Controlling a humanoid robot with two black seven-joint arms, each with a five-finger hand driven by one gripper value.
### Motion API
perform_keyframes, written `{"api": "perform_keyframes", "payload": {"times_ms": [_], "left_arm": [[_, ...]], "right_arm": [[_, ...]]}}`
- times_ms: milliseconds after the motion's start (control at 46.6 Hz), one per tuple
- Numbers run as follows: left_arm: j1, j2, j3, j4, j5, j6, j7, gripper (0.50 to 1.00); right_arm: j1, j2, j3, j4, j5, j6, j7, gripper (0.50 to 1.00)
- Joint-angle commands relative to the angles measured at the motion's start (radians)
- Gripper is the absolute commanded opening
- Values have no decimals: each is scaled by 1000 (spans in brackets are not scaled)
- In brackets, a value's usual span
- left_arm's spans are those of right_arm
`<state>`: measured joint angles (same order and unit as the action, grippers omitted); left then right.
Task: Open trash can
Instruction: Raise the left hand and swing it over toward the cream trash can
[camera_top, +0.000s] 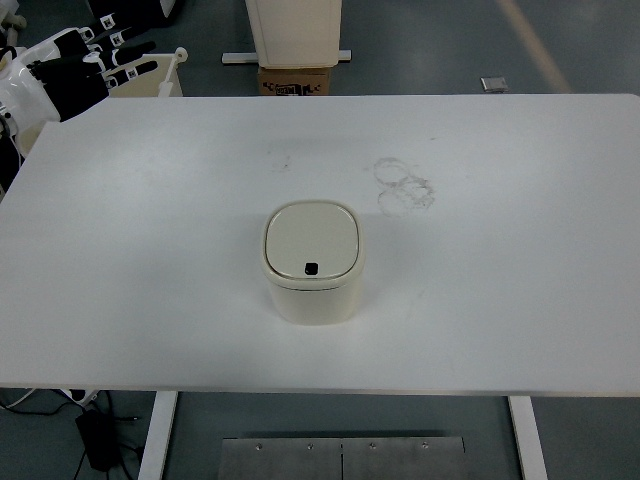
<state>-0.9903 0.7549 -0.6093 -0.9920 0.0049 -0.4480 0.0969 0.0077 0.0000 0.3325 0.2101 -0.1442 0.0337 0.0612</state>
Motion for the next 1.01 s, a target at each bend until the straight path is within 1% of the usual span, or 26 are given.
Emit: {"api": "perform_keyframes", "payload": {"times_ms": [0,86,300,365,493,622,858,987], "left_arm": [[-48,29,57,-33,39,-14,18,1000],[-106,47,138,-57,75,-28,49,1000],[-249,84,253,-63,90,-60,58,1000],[-284,95,275,-76,95,-78,73,1000],[-336,113,299,-126,107,-130,106,1000],[-379,136,341,-207,145,-161,115,1000],[-482,124,433,-316,243,-163,115,1000],[-553,106,503,-350,302,-163,115,1000]], "right_arm": [[0,0,0,0,0,0,0,993],[0,0,0,0,0,0,0,993],[0,0,0,0,0,0,0,993],[0,0,-1,0,0,0,0,993],[0,0,0,0,0,0,0,993],[0,0,0,0,0,0,0,993],[0,0,0,0,0,0,0,993],[0,0,0,0,0,0,0,993]]}}
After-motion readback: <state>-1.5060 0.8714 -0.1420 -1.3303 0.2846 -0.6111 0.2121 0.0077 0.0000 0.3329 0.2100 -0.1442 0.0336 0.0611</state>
